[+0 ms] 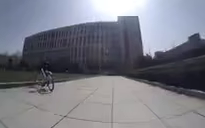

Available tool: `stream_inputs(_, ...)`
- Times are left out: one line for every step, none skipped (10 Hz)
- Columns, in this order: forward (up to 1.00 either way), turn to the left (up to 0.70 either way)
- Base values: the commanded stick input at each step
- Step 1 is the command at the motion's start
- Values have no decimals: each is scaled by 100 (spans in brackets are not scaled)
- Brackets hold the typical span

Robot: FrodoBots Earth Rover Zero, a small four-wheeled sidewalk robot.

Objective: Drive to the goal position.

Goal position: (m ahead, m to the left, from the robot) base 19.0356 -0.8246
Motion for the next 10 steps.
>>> stream_inputs(70, 0)
stream_inputs(70, 0)
stream_inputs(70, 0)
stream_inputs(70, 0)
stream_inputs(70, 0)
stream_inputs(70, 0)
stream_inputs(70, 0)
stream_inputs(70, 0)
stream_inputs(70, 0)
stream_inputs(70, 0)
